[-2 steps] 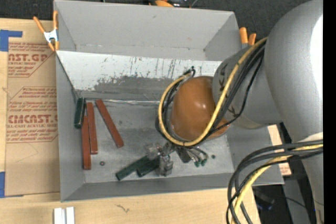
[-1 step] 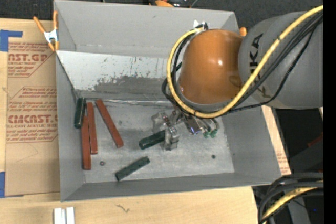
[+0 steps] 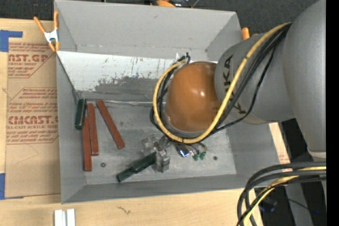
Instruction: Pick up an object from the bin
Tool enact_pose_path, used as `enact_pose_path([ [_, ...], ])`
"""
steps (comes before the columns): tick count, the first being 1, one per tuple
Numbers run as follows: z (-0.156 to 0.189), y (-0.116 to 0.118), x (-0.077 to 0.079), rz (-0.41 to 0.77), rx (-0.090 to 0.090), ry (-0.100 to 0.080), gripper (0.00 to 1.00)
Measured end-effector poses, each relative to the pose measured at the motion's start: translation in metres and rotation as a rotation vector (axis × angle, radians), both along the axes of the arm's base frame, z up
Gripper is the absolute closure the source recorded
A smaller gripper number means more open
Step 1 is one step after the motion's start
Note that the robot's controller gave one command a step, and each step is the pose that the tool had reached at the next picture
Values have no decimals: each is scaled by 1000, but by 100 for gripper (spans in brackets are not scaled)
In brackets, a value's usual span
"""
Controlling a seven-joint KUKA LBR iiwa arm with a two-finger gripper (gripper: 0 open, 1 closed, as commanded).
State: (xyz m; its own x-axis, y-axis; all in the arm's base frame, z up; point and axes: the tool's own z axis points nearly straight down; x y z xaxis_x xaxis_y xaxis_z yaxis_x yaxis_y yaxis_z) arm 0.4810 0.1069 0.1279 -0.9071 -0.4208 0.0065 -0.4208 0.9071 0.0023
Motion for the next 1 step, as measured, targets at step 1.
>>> enact_pose_path([
  [1,99,18,5,-5,4,-17,100],
])
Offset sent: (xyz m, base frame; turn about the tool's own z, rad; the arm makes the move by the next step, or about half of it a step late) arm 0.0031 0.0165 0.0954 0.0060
